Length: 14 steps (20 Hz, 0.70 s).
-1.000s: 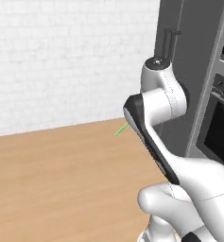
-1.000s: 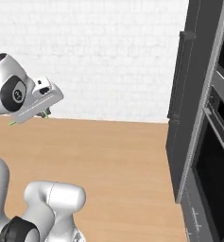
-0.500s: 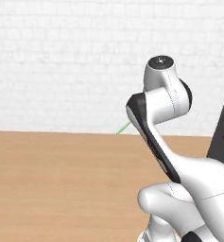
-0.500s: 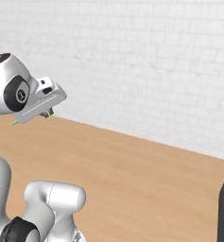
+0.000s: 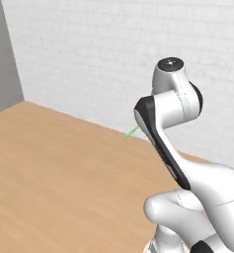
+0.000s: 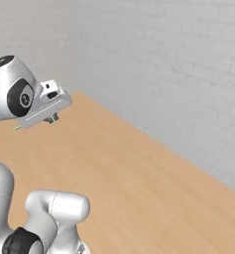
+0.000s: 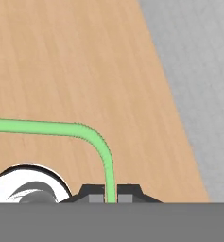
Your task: Take a straw from the drawer in front and place it inside the glass cup on the dining counter.
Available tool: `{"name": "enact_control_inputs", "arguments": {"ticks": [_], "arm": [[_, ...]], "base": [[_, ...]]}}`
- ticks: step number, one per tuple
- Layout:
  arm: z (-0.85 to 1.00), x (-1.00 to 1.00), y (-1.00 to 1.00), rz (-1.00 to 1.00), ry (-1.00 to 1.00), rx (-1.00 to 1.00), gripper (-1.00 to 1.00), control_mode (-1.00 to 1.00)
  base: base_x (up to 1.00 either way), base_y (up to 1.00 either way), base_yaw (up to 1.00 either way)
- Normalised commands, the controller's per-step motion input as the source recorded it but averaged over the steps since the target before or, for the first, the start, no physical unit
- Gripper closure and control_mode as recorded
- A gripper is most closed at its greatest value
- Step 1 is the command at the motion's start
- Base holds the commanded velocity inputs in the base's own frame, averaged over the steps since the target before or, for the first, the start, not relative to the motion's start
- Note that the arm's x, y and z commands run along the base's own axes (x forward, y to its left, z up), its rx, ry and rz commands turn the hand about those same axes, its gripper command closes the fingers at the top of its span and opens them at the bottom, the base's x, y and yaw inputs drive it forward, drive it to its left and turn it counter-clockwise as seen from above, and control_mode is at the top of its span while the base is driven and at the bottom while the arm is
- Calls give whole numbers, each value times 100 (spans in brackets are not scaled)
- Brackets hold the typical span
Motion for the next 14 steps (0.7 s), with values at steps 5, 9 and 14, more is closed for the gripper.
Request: {"name": "enact_control_inputs", "arguments": {"ticks": [5, 9, 14], "arm": [[0, 0, 0, 0, 0, 0, 100, 100], [0, 0, 0, 0, 0, 0, 100, 100], [0, 0, 0, 0, 0, 0, 100, 100]], "base": [[63, 26, 80], [55, 32, 80], [67, 28, 78]]}}
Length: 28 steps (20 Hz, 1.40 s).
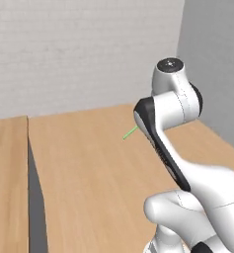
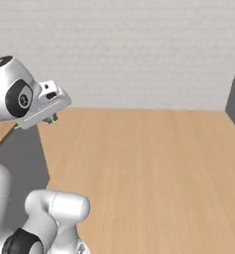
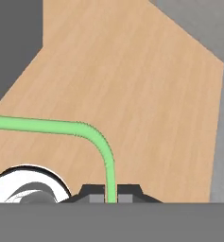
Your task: Take a straw from the drawer in front and place it inside the glass cup on the dining counter.
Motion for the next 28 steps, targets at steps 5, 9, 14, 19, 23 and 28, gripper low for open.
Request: {"name": "enact_control_inputs", "arguments": {"ticks": [5, 9, 14, 19, 23, 28], "arm": [[0, 0, 0, 0, 0, 0, 100, 100], [0, 0, 0, 0, 0, 0, 100, 100], [0, 0, 0, 0, 0, 0, 100, 100], [0, 0, 0, 0, 0, 0, 100, 100], [0, 0, 0, 0, 0, 0, 100, 100], [0, 0, 0, 0, 0, 0, 100, 100]], "base": [[100, -5, 59], [100, -30, 44], [100, -38, 43], [100, -48, 43], [100, -66, 40], [99, -79, 38]]}}
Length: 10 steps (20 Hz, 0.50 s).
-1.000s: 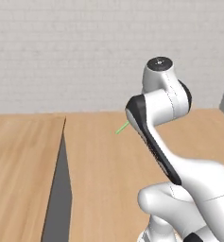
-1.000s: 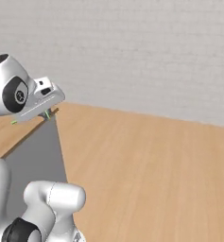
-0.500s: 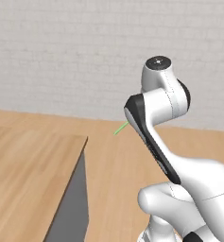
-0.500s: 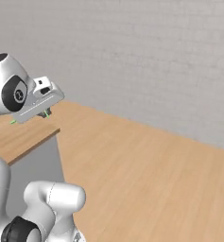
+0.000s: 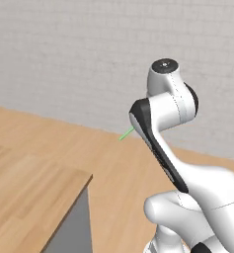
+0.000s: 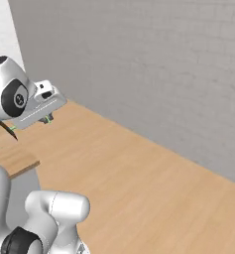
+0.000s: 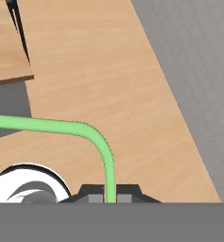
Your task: Take a straw from the drawer in front and place it inside the glass cup on the dining counter.
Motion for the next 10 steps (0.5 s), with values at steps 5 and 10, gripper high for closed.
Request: {"name": "enact_control_inputs", "arguments": {"ticks": [5, 10], "arm": [[0, 0, 0, 0, 0, 0, 100, 100], [0, 0, 0, 0, 0, 0, 100, 100]], "base": [[97, -79, 38], [97, -63, 45]]}}
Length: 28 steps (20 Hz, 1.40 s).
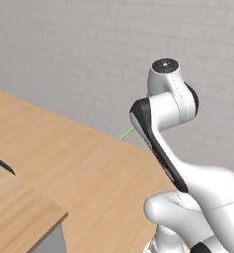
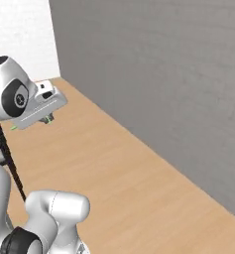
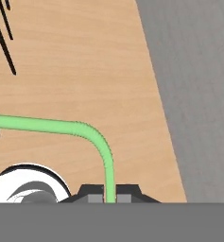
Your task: Take a straw from the drawer in front and place it inside the glass cup on the dining counter.
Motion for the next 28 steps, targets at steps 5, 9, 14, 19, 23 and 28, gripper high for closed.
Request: {"name": "enact_control_inputs", "arguments": {"ticks": [5, 9, 14, 19, 23, 28], "arm": [[0, 0, 0, 0, 0, 0, 100, 100], [0, 0, 0, 0, 0, 0, 100, 100], [0, 0, 0, 0, 0, 0, 100, 100], [0, 0, 0, 0, 0, 0, 100, 100], [0, 0, 0, 0, 0, 0, 100, 100], [0, 0, 0, 0, 0, 0, 100, 100]], "base": [[94, -40, 56], [93, -36, 58], [94, -41, 57], [94, -59, 51], [93, -65, 48], [94, -62, 49]]}}
